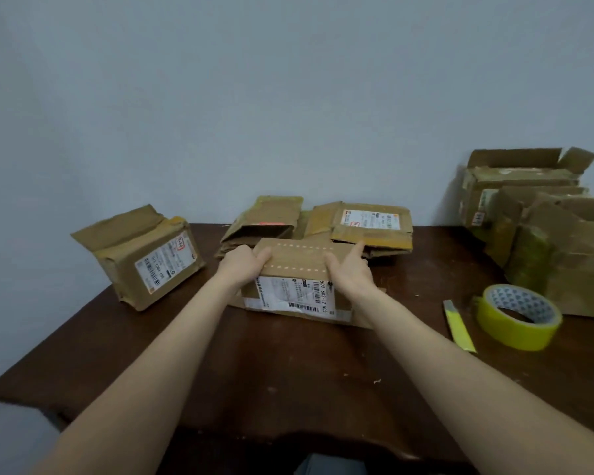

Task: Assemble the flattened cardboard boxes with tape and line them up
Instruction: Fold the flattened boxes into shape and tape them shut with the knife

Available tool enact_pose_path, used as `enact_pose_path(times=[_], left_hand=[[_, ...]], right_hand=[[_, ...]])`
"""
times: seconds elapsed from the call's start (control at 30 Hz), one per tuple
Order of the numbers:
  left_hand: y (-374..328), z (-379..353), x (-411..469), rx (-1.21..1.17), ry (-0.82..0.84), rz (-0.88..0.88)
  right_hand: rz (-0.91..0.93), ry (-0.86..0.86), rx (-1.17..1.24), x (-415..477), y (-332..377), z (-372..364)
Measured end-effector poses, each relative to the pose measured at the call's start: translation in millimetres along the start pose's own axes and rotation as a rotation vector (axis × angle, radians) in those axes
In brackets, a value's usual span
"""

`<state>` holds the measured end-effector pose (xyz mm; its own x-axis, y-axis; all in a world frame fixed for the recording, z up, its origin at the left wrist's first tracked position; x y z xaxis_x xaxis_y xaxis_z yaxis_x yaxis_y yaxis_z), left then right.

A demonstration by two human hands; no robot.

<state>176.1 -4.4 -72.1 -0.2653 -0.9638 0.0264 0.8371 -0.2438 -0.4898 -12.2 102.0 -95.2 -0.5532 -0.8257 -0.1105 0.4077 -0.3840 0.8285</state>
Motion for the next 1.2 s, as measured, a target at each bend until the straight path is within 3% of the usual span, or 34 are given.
enact_pose_path(times=[0.13, 0.23, 0.33, 0.53, 0.67, 0.87, 0.97, 1.2], left_hand=[[-0.9, -1.1, -20.7, 0.014, 0.091, 0.055], [-5.6, 2.1, -27.3, -0.129, 0.137, 0.106], [-9.4, -2.2, -28.2, -0.227, 0.074, 0.098], [5.1, -6.9, -42.4, -0.306, 0.024, 0.167], [6.3, 1.3, -62.6, -0.423, -0.099, 0.176], [-12.0, 42.1, -97.3, -0.884, -0.363, 0.057], [-29.2, 63.0, -108.4, -1.072, -0.385, 0.015], [-36.8, 48.4, -111.1, -1.041, -0.338, 0.012]], right_hand=[[-0.103, 0.07, 0.151, 4.4, -15.4, 12.3], [-0.044, 0.163, 0.005, -4.0, -9.5, 24.8], [0.004, 0.157, -0.056, -5.7, -9.7, 29.9], [-0.008, 0.147, 0.075, -10.6, -24.3, 30.9], [0.004, 0.114, 0.132, -19.6, -20.7, 40.8], [0.188, -0.007, 0.298, -45.3, 11.4, 73.8], [0.229, -0.009, 0.476, -58.3, 29.8, 85.6], [0.251, 0.011, 0.56, -47.9, 15.5, 84.6]])
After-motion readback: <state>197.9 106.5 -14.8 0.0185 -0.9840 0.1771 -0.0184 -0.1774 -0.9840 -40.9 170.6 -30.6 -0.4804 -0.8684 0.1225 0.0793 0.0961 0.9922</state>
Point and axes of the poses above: each hand's wrist, its own x-axis towards the middle knuckle, its own z-axis out of the back of the hand, y = z × x, the point moved 7 cm from there along x, towards the middle knuckle, and after that the axes turned 3 degrees about -x, right-handed, at the moved point
